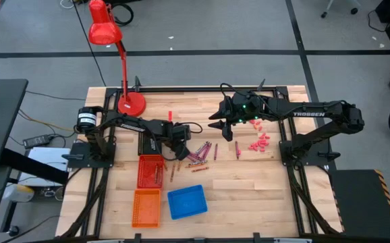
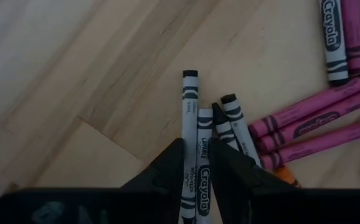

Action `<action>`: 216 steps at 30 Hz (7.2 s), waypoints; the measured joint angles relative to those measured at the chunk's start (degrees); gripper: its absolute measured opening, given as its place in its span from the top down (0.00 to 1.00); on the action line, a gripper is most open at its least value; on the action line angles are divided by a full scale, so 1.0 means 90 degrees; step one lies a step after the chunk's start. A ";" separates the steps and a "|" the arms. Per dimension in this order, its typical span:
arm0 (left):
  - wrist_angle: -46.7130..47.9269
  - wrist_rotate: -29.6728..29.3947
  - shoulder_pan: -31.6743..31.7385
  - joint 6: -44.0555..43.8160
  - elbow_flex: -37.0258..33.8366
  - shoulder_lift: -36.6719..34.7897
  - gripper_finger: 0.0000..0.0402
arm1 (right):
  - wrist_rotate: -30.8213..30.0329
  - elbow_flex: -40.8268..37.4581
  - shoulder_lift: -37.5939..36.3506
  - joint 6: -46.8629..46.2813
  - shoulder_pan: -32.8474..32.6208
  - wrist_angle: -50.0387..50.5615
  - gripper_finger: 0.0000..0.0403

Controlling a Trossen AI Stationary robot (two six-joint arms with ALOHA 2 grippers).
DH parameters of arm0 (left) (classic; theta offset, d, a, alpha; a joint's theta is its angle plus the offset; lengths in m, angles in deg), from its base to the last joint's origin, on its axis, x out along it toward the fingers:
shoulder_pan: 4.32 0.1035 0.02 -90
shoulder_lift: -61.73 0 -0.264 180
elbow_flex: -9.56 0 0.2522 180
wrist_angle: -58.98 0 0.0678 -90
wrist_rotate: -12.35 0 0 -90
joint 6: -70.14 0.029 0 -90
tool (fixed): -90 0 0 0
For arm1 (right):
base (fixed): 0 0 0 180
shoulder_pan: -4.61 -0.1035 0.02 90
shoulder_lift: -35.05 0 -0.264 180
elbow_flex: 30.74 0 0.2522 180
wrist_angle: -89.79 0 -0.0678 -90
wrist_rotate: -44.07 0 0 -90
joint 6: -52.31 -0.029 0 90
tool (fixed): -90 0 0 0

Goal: Sort crayons
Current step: Put the black crayon into the black bin

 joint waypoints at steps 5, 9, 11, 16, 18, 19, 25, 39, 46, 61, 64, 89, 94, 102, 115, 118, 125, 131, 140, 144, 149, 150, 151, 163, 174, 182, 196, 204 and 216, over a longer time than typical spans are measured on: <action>0.0016 0.0038 0.0016 -0.0007 0.0120 0.0000 0.80 | 0.0005 0.0000 0.0000 0.0030 0.0000 0.0002 0.60; 0.0078 0.0056 0.0065 -0.0007 0.0197 0.0000 0.80 | 0.0010 0.0000 0.0000 0.0104 0.0000 0.0002 0.60; 0.0214 0.0055 0.0096 0.0003 0.0289 0.0000 0.80 | 0.0012 0.0000 0.0000 0.0107 0.0000 0.0002 0.60; 0.0693 0.0055 0.0192 0.0402 0.0477 -0.0010 0.80 | 0.0012 0.0000 0.0000 0.0119 0.0002 0.0002 0.60; 0.0892 0.0118 0.0258 0.0426 0.0524 -0.0010 0.80 | 0.0012 0.0000 0.0000 0.0119 0.0021 0.0002 0.60; 0.0966 0.0247 0.0302 0.0435 0.0530 -0.0014 0.80 | 0.0016 0.0000 0.0000 0.0119 0.0030 0.0003 0.60; 0.1379 0.0689 0.0432 0.0249 0.0531 -0.0015 0.77 | 0.0043 0.0000 0.0000 0.0120 0.0044 0.0002 0.60; 0.1188 0.0646 0.0332 0.0320 0.0509 0.0189 0.62 | 0.0049 0.0000 0.0002 0.0111 0.0044 -0.0176 0.60; 0.1129 0.0483 0.0333 0.0541 0.0509 0.0305 0.62 | 0.0056 0.0000 0.0002 0.0002 0.0044 -0.0192 0.60; 0.1139 0.0325 0.0332 0.0840 0.0512 0.0366 0.80 | 0.0061 0.0000 0.0002 -0.0002 0.0044 -0.0187 0.60; 0.1139 0.0310 0.0330 0.0838 0.0512 0.0367 0.89 | 0.0061 0.0000 0.0002 -0.0002 0.0044 -0.0189 0.60; 0.1077 0.0288 0.0357 -0.0994 0.0490 -0.0212 0.94 | 0.0166 0.0000 0.0002 0.0000 0.0044 -0.0132 0.60; 0.1247 0.0321 0.0346 -0.1524 0.0490 -0.0715 0.94 | 0.0183 0.0000 0.0002 -0.0024 0.0036 -0.0106 0.60; 0.1570 0.0360 0.0298 -0.2224 0.0511 -0.1935 0.94 | 0.0197 0.0002 0.0002 -0.0017 0.0036 -0.0087 0.60; 0.4129 0.0027 0.0296 -0.2904 0.0497 -0.2611 0.94 | 0.0197 0.0005 0.0002 0.0110 0.0060 -0.0476 0.60; 0.4001 -0.0044 0.0310 -0.3019 0.0441 -0.2494 0.93 | 0.0194 0.0005 0.0000 0.0117 0.0063 -0.0559 0.60; 0.3690 -0.0032 0.0381 -0.3189 -0.0106 -0.2313 0.89 | 0.0159 0.0005 0.0000 0.0143 0.0086 -0.0620 0.60; 0.3224 -0.0023 0.0381 -0.3243 -0.0671 -0.2289 0.88 | 0.0163 0.0005 0.0000 0.0154 0.0085 -0.0626 0.60; 0.2951 0.0033 0.0394 -0.3478 -0.0824 -0.2293 0.74 | 0.0163 0.0005 0.0000 0.0150 0.0075 -0.0597 0.60; 0.2513 0.0221 0.0423 -0.3546 -0.0824 -0.2370 0.66 | 0.0165 0.0005 0.0000 0.0146 0.0075 -0.0585 0.60; 0.1148 0.0293 0.0304 -0.3255 -0.0822 -0.2449 0.64 | 0.0165 0.0005 0.0000 0.0146 0.0073 -0.0580 0.60; 0.0922 0.0293 0.0266 -0.3137 -0.0822 -0.2448 0.64 | 0.0165 0.0005 0.0000 0.0146 0.0073 -0.0585 0.60; 0.0707 0.0286 0.0230 -0.3051 -0.0822 -0.2440 0.64 | 0.0165 0.0005 0.0000 0.0149 0.0075 -0.0593 0.60; 0.0094 0.0209 -0.0219 -0.2834 -0.0766 -0.1567 0.64 | 0.0194 0.0002 0.0000 0.0170 0.0078 -0.0668 0.60; 0.0403 -0.0042 -0.0333 -0.1635 0.0140 -0.0418 0.64 | 0.0201 0.0002 0.0000 0.0167 0.0134 -0.0680 0.60; 0.0816 -0.0488 -0.0318 -0.1166 0.0347 -0.0177 0.64 | 0.0209 0.0002 0.0000 0.0099 0.0134 -0.0617 0.60; 0.0852 -0.0435 -0.0289 0.0730 0.0347 -0.0175 0.64 | 0.0209 0.0002 0.0000 0.0107 0.0161 -0.0588 0.60; 0.0865 -0.0429 -0.0141 0.1009 0.0344 -0.0175 0.64 | 0.0211 0.0002 0.0000 -0.0003 0.0163 -0.0566 0.60; 0.0548 0.0061 -0.0010 0.1485 0.0339 -0.0185 0.64 | 0.0155 0.0002 0.0000 -0.0071 0.0163 -0.0568 0.60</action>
